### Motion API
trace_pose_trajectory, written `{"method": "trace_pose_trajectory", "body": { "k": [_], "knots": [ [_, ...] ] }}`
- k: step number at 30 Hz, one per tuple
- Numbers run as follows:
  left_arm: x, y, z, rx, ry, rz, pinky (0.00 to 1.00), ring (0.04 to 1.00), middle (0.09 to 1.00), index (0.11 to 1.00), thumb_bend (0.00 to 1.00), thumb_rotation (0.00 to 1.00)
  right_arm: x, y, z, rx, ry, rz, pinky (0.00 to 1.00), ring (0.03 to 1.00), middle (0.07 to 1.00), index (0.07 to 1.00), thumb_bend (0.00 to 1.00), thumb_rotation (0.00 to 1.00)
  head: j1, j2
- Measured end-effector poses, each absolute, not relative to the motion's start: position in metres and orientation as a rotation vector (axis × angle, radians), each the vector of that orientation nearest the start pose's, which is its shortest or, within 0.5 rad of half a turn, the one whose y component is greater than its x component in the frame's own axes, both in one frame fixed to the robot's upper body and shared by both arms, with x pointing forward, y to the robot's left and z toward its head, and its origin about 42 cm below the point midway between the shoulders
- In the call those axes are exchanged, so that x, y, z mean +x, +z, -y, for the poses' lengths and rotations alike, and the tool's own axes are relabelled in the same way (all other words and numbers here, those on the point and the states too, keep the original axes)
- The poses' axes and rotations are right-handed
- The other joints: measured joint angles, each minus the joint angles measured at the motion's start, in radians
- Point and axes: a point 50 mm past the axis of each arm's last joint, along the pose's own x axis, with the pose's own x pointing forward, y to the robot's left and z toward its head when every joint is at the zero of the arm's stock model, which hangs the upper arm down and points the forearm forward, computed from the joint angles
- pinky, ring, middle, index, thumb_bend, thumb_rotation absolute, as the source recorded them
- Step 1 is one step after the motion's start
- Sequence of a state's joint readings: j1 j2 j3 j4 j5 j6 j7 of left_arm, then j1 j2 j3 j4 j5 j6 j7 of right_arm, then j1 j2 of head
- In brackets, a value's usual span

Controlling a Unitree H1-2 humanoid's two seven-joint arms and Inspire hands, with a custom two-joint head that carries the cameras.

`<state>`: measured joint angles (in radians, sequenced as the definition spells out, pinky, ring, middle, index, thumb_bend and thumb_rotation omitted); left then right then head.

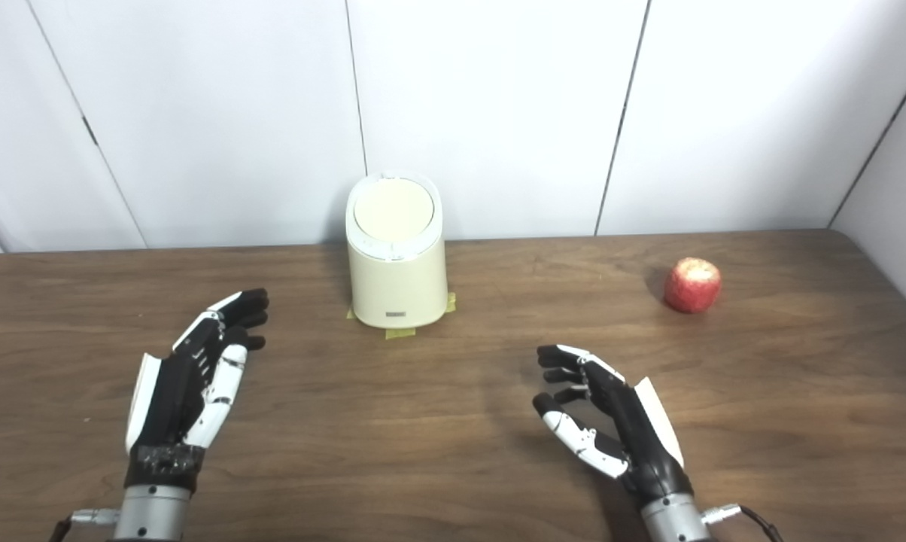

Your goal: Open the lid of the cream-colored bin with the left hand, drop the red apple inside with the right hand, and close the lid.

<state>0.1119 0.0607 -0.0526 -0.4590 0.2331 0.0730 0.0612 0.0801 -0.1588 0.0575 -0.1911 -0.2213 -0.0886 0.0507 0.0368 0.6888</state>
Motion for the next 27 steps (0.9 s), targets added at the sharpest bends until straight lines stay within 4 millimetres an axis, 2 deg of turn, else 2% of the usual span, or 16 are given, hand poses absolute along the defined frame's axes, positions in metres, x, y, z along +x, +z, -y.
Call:
{"method": "trace_pose_trajectory", "body": {
  "k": [4,9,17,24,27],
  "knots": [
    [0.236,0.188,-0.221,0.268,0.073,0.287,0.73,0.803,0.816,0.796,0.19,0.70,0.255,0.133,0.239,-0.377,0.113,0.192,0.62,0.730,0.759,0.743,0.21,0.48,-0.018,0.002],
    [0.236,0.188,-0.225,0.257,0.080,0.285,0.73,0.806,0.824,0.807,0.19,0.71,0.255,0.133,0.236,-0.395,0.119,0.191,0.62,0.729,0.759,0.749,0.22,0.52,-0.044,0.002],
    [0.235,0.188,-0.228,0.246,0.069,0.280,0.76,0.821,0.826,0.806,0.17,0.75,0.254,0.132,0.231,-0.401,0.126,0.191,0.63,0.736,0.767,0.759,0.24,0.53,-0.038,-0.002],
    [0.235,0.188,-0.235,0.251,0.089,0.276,0.80,0.857,0.864,0.849,0.25,0.77,0.254,0.132,0.228,-0.392,0.124,0.191,0.61,0.713,0.751,0.749,0.24,0.50,-0.049,-0.012],
    [0.234,0.187,-0.238,0.267,0.103,0.242,0.82,0.883,0.883,0.870,0.32,0.77,0.255,0.132,0.226,-0.386,0.120,0.194,0.60,0.703,0.743,0.740,0.23,0.45,-0.048,-0.012]
  ]
}}
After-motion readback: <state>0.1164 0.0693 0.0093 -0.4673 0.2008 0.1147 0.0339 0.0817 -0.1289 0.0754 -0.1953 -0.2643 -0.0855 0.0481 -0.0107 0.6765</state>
